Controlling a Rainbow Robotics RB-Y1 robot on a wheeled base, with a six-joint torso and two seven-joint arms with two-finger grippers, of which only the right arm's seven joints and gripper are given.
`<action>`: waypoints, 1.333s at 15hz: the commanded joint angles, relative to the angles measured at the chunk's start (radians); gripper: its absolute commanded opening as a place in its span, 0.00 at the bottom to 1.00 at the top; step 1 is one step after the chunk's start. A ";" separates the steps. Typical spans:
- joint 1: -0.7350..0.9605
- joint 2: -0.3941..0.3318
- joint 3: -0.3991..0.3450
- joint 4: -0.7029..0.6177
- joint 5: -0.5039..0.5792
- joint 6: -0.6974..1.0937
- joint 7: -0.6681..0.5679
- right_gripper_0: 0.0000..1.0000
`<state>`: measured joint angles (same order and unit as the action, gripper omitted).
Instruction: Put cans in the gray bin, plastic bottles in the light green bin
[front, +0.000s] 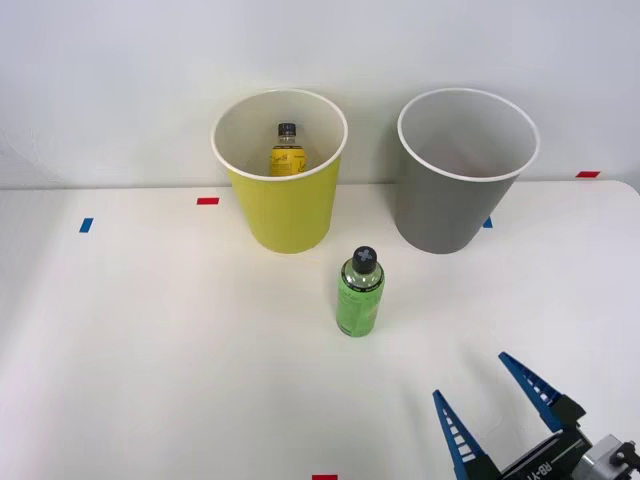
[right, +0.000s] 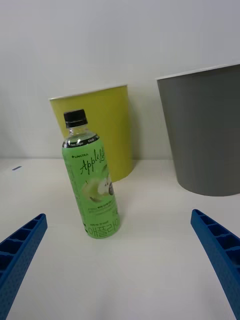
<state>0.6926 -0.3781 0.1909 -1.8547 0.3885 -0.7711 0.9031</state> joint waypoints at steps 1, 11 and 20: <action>-0.057 -0.022 0.073 0.000 -0.079 0.059 0.115 1.00; -0.346 -0.105 0.404 0.095 -0.718 0.154 0.711 1.00; -0.616 -0.054 0.463 0.319 -0.781 0.154 0.714 1.00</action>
<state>0.0981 -0.4460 0.6503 -1.5586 -0.3881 -0.6166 1.6144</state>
